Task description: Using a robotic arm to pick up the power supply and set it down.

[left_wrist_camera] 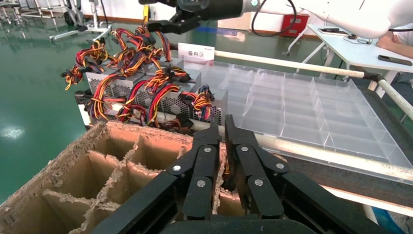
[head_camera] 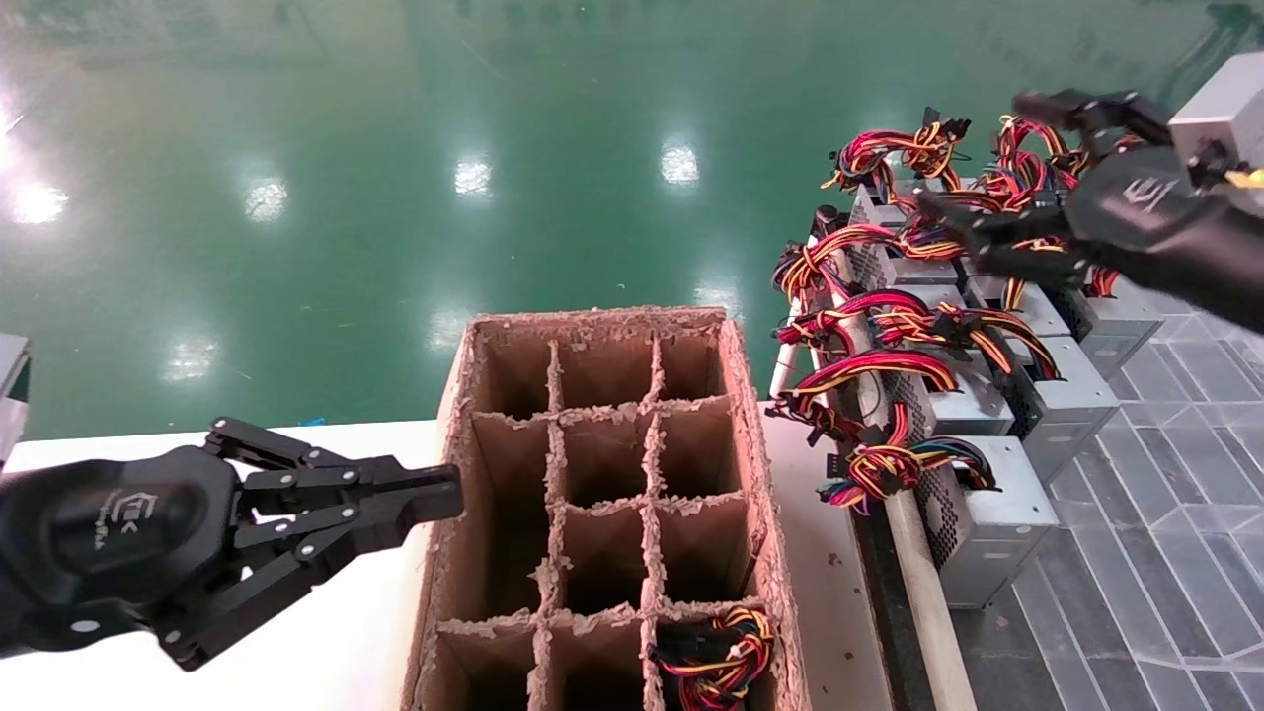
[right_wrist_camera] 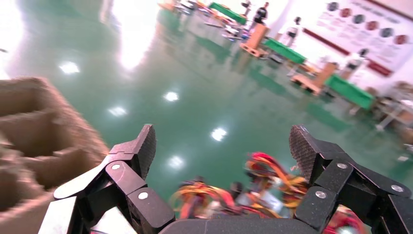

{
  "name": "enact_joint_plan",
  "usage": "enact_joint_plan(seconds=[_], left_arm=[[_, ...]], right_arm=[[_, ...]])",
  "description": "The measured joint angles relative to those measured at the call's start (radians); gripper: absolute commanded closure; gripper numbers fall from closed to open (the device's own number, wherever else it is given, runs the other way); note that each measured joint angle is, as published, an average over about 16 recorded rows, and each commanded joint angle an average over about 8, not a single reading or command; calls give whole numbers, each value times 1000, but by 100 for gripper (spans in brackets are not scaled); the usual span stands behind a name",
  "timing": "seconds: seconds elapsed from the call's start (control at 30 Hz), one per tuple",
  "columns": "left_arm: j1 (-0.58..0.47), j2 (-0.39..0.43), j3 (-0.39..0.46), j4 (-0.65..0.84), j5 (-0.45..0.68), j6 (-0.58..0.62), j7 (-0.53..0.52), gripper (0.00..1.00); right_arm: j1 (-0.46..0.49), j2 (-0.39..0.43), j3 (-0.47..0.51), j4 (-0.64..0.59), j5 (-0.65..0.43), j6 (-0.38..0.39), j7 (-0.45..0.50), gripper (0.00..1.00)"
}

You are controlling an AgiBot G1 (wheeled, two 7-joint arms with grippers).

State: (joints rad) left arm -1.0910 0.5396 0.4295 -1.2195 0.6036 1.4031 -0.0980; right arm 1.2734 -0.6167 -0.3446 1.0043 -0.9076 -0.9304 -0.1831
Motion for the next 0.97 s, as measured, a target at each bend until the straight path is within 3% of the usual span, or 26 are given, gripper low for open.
enact_joint_plan(seconds=[0.73,0.97], left_arm=[[0,0,0,0,0,0,0,0],[0,0,0,0,0,0,0,0]], right_arm=[[-105,3,34,148,93,-298,195,0],[-122,3,40,171,108,-345,227,0]])
